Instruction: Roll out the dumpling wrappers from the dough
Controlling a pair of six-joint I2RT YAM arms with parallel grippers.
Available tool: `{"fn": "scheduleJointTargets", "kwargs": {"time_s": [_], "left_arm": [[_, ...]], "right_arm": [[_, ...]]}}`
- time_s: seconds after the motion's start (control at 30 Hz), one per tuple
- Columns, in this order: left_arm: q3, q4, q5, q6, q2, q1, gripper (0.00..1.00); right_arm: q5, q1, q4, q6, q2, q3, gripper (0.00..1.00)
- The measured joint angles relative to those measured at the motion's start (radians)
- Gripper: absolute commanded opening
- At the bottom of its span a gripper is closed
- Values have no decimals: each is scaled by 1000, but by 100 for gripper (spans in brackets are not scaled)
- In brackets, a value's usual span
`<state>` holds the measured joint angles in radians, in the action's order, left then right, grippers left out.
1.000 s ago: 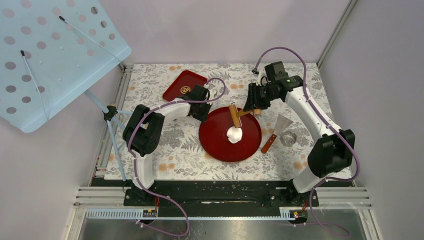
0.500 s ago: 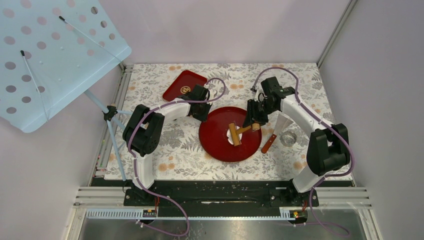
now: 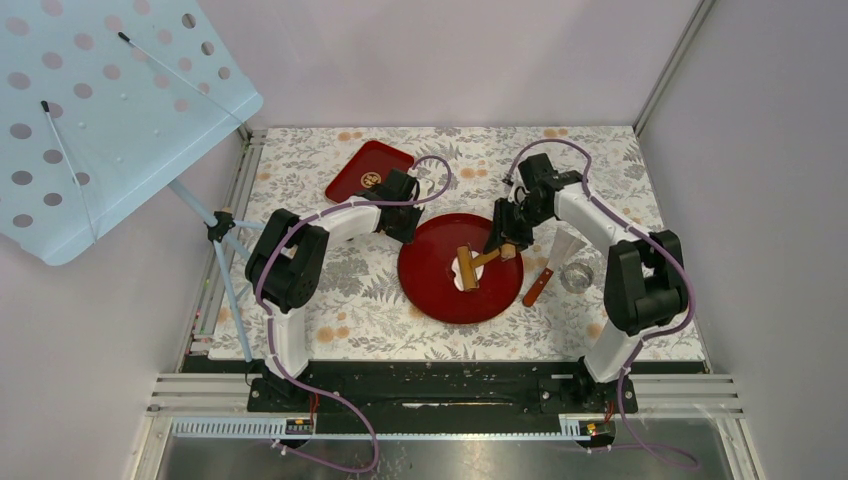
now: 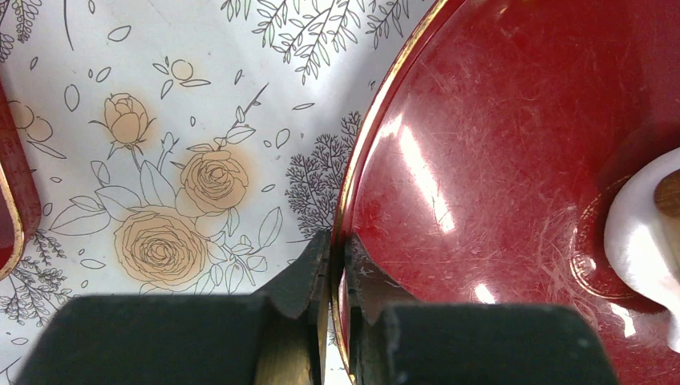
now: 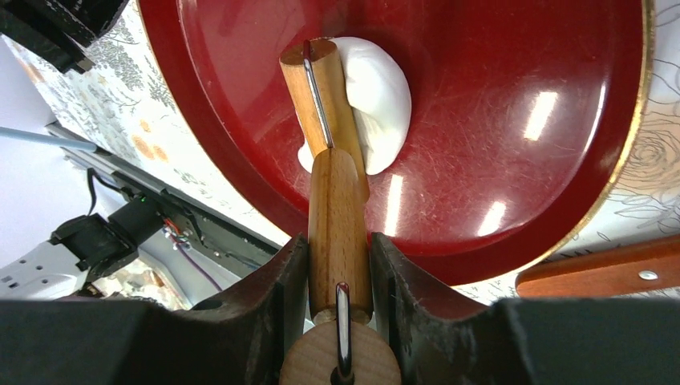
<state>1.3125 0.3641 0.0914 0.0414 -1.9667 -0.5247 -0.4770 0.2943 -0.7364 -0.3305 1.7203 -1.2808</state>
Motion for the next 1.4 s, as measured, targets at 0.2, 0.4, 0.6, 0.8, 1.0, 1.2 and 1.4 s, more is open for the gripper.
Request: {"fn": "scheduleJointTargets", "kwargs": {"time_s": [0.2, 0.4, 0.6, 0.8, 1.0, 1.2, 1.4], "left_arm": [[0, 0, 0, 0, 0, 0, 0], [0, 0, 0, 0, 0, 0, 0], [0, 0, 0, 0, 0, 0, 0], [0, 0, 0, 0, 0, 0, 0], [0, 0, 0, 0, 0, 0, 0], [0, 0, 0, 0, 0, 0, 0], [0, 0, 0, 0, 0, 0, 0]], "right_arm": [[-39, 0, -2, -15, 49, -23, 0], [-41, 19, 6, -19, 65, -31, 0], [-40, 42, 10, -27, 89, -51, 0], [-39, 63, 10, -32, 107, -71, 0], [-37, 80, 13, -34, 118, -83, 0], [-15, 108, 10, -29, 125, -105, 0], [21, 149, 6, -16, 125, -127, 0]]}}
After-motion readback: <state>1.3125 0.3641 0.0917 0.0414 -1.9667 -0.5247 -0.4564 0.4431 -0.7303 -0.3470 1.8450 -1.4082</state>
